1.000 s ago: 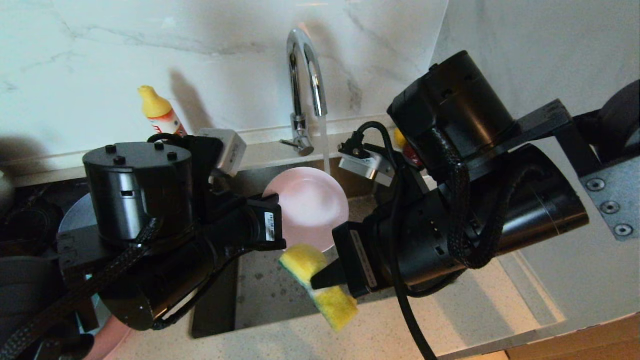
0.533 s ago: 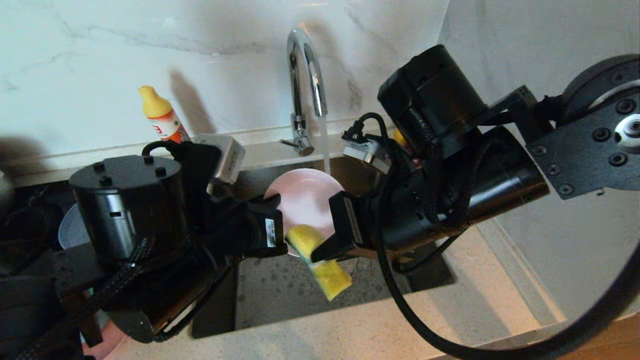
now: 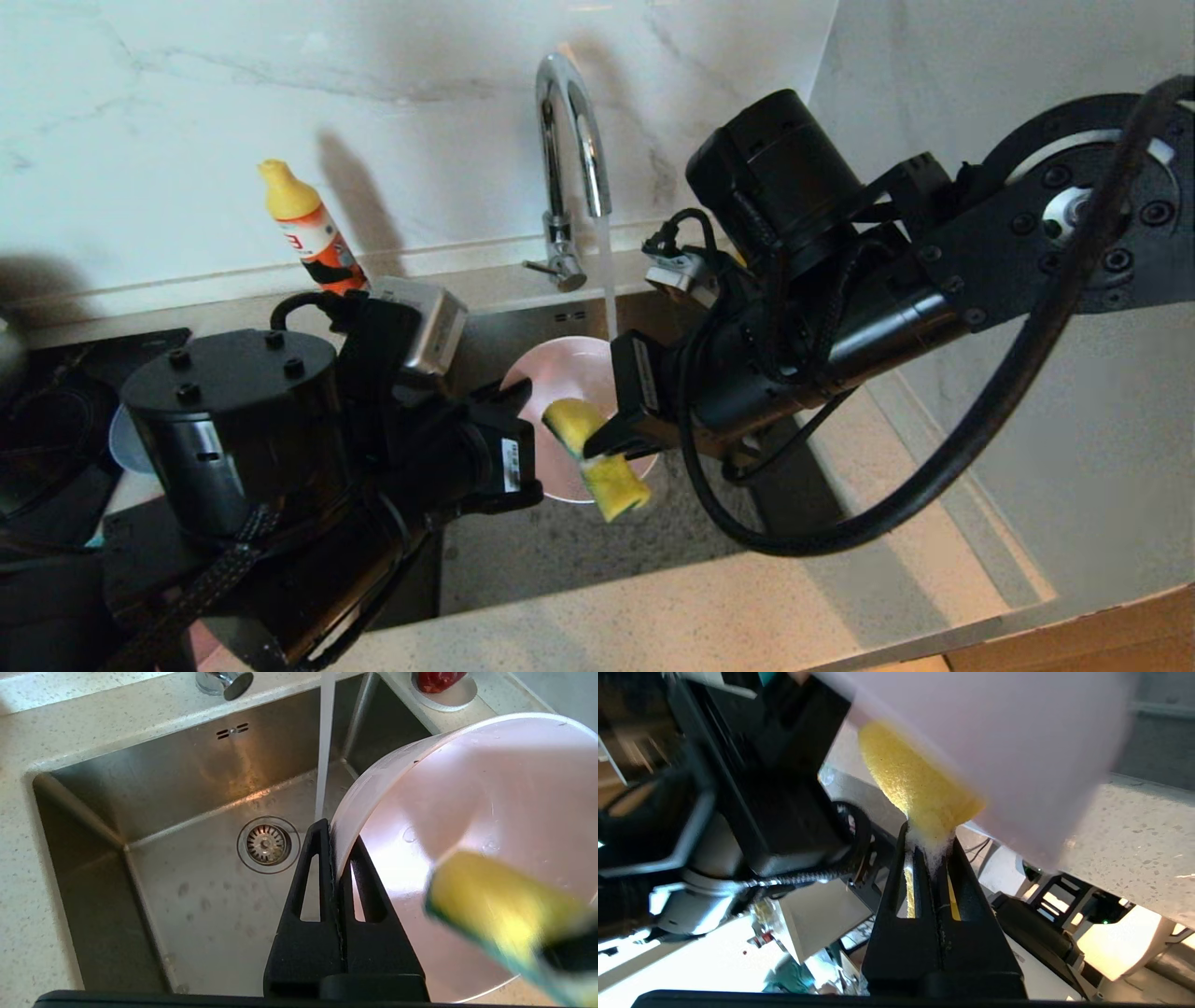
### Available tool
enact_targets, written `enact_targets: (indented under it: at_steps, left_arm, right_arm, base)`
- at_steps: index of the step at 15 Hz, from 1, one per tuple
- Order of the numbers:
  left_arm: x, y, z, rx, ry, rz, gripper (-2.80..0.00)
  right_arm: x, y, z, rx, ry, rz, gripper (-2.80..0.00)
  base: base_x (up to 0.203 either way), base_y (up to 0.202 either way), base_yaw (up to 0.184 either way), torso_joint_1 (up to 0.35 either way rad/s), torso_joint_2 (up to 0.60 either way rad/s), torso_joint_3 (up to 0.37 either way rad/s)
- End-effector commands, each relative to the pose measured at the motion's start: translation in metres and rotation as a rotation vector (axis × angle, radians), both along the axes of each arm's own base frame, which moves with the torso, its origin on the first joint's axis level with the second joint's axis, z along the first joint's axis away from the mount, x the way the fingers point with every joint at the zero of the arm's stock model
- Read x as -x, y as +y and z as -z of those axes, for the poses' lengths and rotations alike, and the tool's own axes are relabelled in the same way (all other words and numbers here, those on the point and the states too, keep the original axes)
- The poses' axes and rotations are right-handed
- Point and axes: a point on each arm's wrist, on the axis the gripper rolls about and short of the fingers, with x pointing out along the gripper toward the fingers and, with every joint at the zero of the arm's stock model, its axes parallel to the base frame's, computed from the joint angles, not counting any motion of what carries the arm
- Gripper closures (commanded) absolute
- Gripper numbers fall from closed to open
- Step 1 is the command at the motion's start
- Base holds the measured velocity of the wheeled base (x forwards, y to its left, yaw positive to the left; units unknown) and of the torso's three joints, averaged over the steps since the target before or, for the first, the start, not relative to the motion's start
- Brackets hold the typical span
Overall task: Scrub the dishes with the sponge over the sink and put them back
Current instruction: Wipe the bowl
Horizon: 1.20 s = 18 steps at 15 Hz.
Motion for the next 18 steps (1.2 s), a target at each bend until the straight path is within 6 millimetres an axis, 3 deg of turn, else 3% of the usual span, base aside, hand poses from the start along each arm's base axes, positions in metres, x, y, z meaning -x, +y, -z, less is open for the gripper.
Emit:
enact_targets:
  at_steps: [1,9,18]
  left_arm:
    - [0.002,0.002,0.003,-0.006,0.000,-0.002,0.00]
    - [0.003,0.002,0.017,-0.026,-0.004,0.001,0.00]
    - [0.002,0.003,-0.007,0.043,-0.076,-0.007,0.00]
  right_arm:
    - [-0.005,-0.004,0.000,-0.001,0.008,0.019,0.00]
    - [0.005,-0.017,-0.020,-0.044,-0.035,0.027,0.00]
    - [0.006,-0.024,-0.015,0.001,0.016,0.044,0.00]
  base:
    - [0.000,0.000,0.000,0.000,0.00,0.000]
    - [0.000,0.000,0.000,0.000,0.00,0.000]
    - [0.000,0.000,0.000,0.000,0.00,0.000]
